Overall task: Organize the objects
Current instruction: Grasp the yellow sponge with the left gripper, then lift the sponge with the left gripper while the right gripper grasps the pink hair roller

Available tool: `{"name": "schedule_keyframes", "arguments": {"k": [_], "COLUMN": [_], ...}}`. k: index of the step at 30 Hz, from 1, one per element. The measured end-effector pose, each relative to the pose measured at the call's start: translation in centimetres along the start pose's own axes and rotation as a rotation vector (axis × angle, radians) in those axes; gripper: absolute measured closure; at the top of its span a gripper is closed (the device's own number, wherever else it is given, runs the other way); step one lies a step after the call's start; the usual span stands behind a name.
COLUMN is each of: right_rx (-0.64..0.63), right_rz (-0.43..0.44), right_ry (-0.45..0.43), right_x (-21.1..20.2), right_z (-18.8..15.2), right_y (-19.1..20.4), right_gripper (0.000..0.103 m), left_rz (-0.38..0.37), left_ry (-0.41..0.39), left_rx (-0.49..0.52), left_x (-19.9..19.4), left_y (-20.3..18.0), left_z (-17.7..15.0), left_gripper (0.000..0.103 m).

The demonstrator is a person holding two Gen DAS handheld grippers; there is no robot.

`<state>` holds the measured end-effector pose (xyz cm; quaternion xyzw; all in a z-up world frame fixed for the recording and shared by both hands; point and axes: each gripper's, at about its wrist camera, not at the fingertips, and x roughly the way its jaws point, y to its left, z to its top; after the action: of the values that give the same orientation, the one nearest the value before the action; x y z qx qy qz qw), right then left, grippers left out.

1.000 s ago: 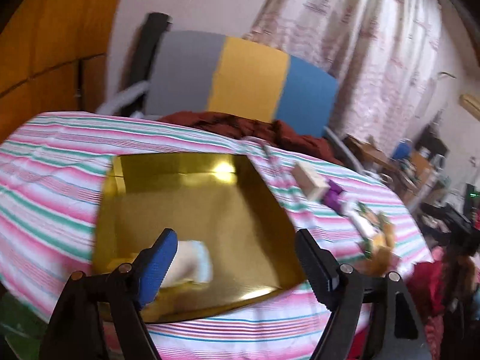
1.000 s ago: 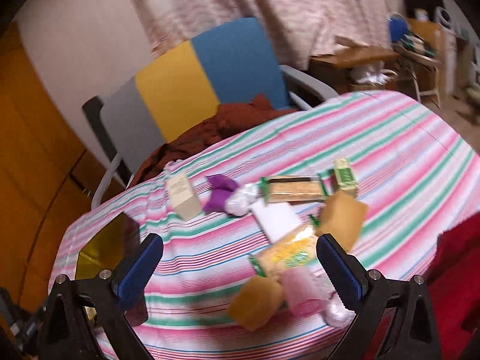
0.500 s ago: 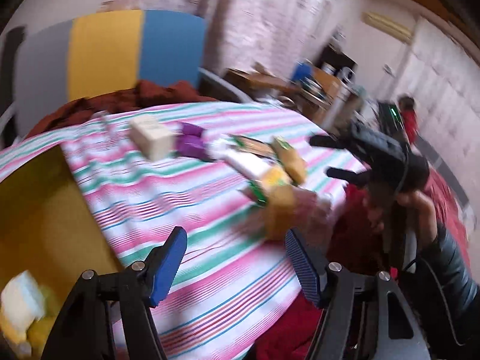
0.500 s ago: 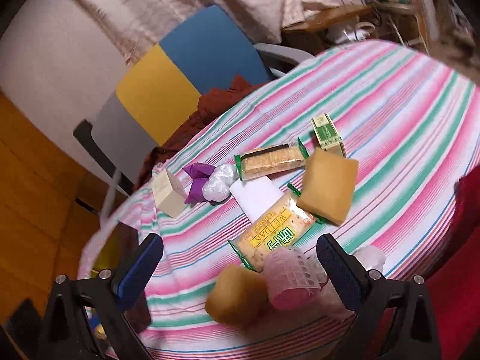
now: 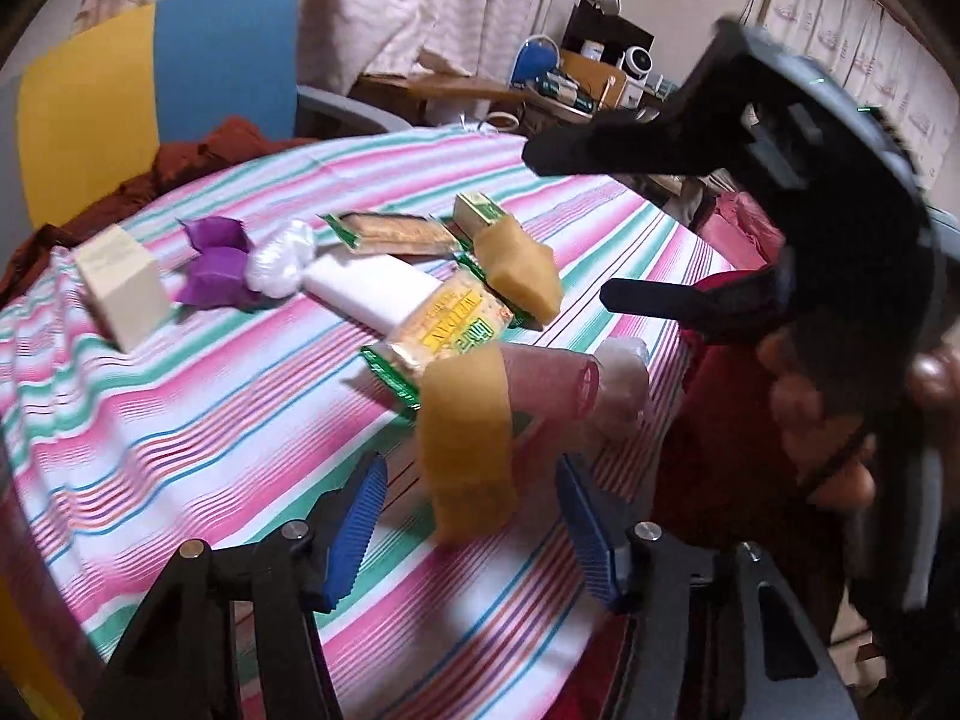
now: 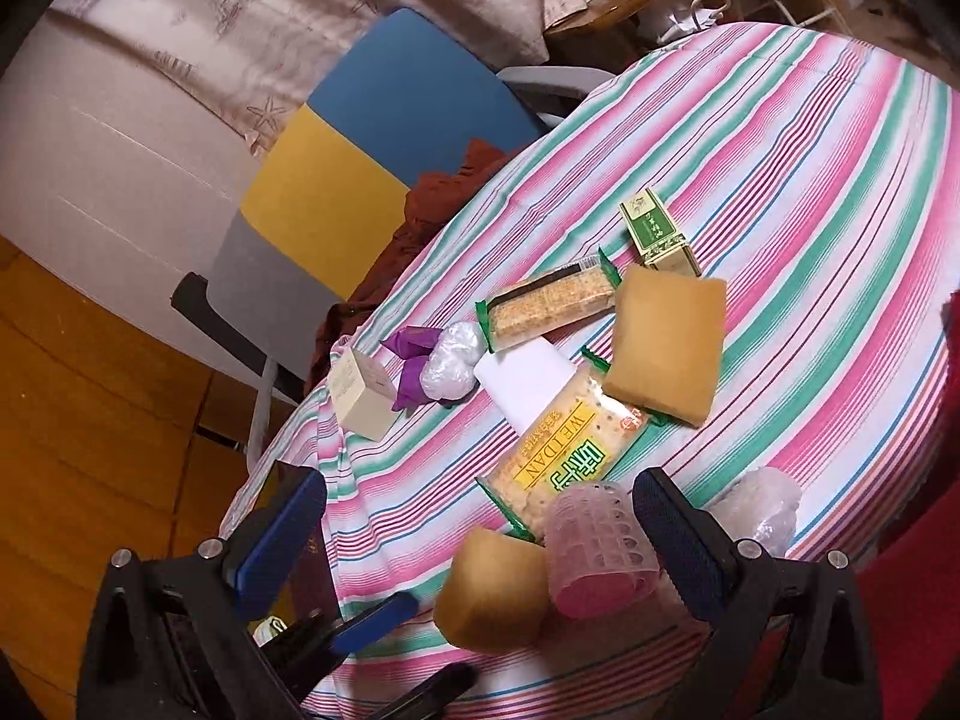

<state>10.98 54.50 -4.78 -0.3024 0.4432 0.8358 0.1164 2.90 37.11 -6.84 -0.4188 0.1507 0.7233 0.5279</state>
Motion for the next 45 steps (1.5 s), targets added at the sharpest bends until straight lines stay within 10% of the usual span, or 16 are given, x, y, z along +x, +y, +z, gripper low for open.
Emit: {"name": "schedule_keyframes", "arguments": {"k": [5,13,25,36,45], "right_rx": [0.009,-0.011,-0.289,-0.705,-0.678], "right_rz": [-0.004,-0.035,-0.022,-0.386,-0.393], "right_ry": [0.014,0.077,0.422,0.627,0.648], "right_x": [0.4,1.6,6.7,12.5,13.9], "right_z": [0.1,0.2,-2.2,-7.8,-8.5], "right_y": [-0.1,0.2,4.2,7.9,7.5], "right_gripper": [0.0,0.0,0.0,0.009,0.015], "left_rz": [0.009,-0.018,0.044,0.078,0.088], "left_ry": [0.064,0.031,0.005,-0.012,-0.012], "left_rx": [-0.019,-0.117,-0.202,-0.195,-0.189], "left_x": [3.5,1.3,-2.5,-4.0,-3.8], "left_y": [0.5,3.5,5.9,6.6,6.9], "left_z": [0.5,-1.5,-5.2,-6.7,-6.8], "left_gripper": [0.068,0.07,0.07,0.07,0.07]}}
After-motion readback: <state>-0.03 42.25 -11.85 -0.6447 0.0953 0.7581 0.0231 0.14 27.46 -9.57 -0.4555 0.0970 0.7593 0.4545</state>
